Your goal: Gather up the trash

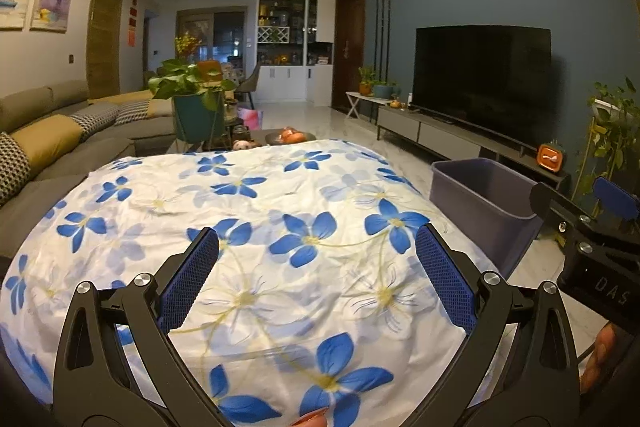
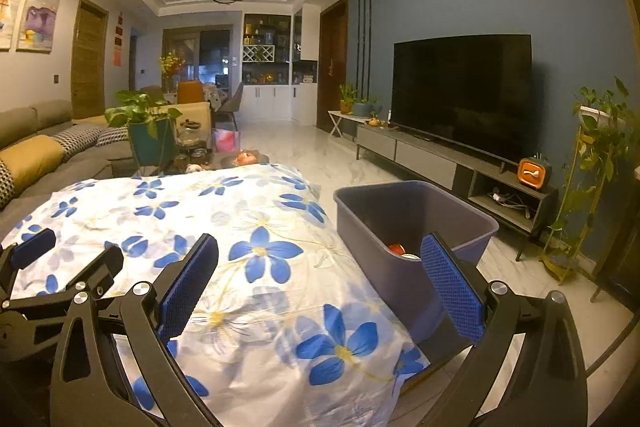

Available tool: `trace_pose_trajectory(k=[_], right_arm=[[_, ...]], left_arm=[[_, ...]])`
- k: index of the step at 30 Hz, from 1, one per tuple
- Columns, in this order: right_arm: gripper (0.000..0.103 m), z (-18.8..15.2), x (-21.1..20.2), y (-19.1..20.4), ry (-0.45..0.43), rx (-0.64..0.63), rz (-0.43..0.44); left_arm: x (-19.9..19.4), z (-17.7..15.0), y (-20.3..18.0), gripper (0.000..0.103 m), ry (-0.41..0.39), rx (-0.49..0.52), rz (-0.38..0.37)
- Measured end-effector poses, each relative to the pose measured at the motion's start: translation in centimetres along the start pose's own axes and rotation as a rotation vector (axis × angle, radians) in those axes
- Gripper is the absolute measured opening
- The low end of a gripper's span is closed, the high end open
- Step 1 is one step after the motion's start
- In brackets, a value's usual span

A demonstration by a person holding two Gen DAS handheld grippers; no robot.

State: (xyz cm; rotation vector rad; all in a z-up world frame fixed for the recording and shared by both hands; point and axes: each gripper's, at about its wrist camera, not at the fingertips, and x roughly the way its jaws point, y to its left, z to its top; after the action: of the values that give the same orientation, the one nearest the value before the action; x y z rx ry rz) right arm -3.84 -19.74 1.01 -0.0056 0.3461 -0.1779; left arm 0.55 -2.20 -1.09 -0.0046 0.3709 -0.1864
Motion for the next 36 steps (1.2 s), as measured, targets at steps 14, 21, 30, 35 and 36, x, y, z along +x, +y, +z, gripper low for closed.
trace_pose_trajectory(k=[14, 21, 30, 35, 36], right_arm=[[0.097, 0.1, -0.8, 1.0, -0.021, -0.006, 0.001], [0.097, 0.0, -0.7, 1.1, -0.021, -0.006, 0.004], [0.097, 0.0, -0.5, 1.4, -0.018, -0.007, 0.014], [0.097, 0.0, -0.5, 1.4, -0.018, -0.006, 0.013], [0.097, 0.0, -0.5, 1.4, -0.018, -0.006, 0.013]], left_arm=[[-1.3, -0.2, 1.5, 0.097, -0.023, -0.027, 0.018], [-1.5, 0.1, 1.5, 0.097, -0.028, -0.030, 0.022], [-1.7, 0.3, 1.6, 0.097, -0.029, -0.039, 0.025], [-1.7, 0.3, 1.6, 0.097, -0.030, -0.039, 0.024], [-1.7, 0.3, 1.7, 0.097, -0.031, -0.039, 0.025]])
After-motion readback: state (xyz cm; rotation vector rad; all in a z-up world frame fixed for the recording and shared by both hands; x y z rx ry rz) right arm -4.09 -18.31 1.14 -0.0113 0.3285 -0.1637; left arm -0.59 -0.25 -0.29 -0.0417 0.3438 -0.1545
